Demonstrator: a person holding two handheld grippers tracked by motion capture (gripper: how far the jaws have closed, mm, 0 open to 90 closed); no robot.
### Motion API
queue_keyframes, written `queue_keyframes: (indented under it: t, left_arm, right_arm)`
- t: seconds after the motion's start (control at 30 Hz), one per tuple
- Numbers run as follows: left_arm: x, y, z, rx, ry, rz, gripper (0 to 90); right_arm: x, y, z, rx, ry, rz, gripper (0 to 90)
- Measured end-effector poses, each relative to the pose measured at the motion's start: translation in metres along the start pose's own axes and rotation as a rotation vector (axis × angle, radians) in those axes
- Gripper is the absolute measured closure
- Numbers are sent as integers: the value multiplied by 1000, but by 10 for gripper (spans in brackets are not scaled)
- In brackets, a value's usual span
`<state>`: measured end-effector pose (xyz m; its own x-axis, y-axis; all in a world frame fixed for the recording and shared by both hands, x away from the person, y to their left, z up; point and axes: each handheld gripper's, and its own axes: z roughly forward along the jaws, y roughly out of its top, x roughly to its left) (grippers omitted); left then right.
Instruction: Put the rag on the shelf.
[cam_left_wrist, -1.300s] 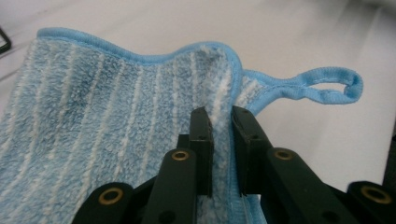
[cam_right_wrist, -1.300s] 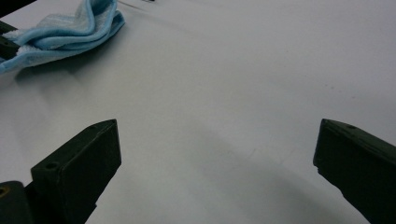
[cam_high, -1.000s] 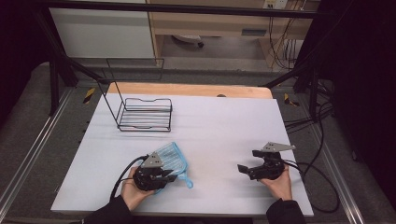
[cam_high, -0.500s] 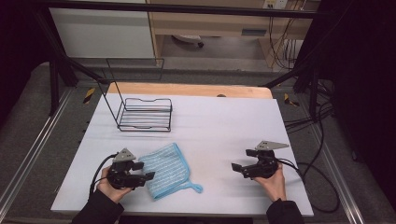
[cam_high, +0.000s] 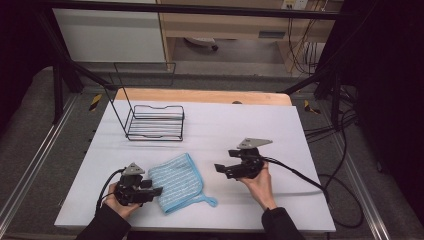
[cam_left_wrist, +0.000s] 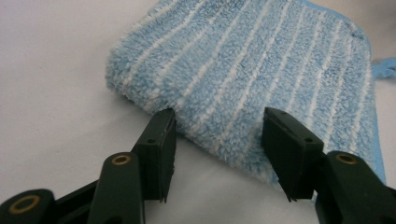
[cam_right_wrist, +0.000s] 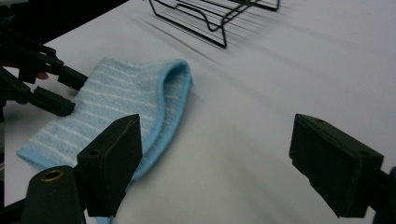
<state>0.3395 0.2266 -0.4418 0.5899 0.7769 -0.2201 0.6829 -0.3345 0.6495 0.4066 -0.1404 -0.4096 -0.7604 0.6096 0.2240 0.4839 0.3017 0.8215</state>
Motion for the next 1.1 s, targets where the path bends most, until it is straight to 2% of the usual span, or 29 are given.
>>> queue_keyframes:
  t: [0.03, 0.07, 0.1, 0.13, 0.23, 0.47, 0.53, 0.6, 0.7, 0.87, 0.93, 1.0, 1.1]
  left_arm:
    - [0, 0, 1, 3, 1, 1, 476]
    - [0, -1, 2, 3, 0, -3, 476]
    - [-1, -1, 2, 4, 1, -1, 496]
    - [-2, -1, 2, 4, 5, 5, 496]
    - [-3, -1, 3, 9, 2, 9, 535]
    - [-3, 0, 3, 28, -12, 1, 643]
    - [-3, 1, 3, 34, -17, -2, 688]
    - [-3, 1, 3, 35, -21, -3, 699]
    - [-3, 1, 3, 37, -25, -2, 727]
    - [-3, 2, 3, 40, -28, 2, 742]
    - [-3, 2, 3, 38, -28, 2, 743]
    - [-2, 2, 3, 39, -32, 1, 744]
    - [-2, 2, 2, 41, -34, -3, 771]
  right_arm:
    - [6, 9, 16, 12, 11, -15, 196]
    - [6, 9, 16, 12, 11, -15, 196]
    - [12, 16, 31, 26, 18, -19, 210]
    - [12, 16, 31, 26, 18, -19, 210]
    - [17, 24, 51, 36, 35, -20, 250]
    - [19, 39, 97, 97, 46, -36, 329]
    - [17, 37, 113, 124, 63, -45, 395]
    - [16, 35, 117, 139, 67, -46, 413]
    - [14, 29, 125, 175, 82, -57, 486]
    - [15, 25, 128, 192, 134, -57, 604]
    - [16, 22, 130, 202, 147, -24, 643]
    - [16, 22, 130, 203, 148, -19, 664]
    - [17, 22, 130, 218, 164, 25, 769]
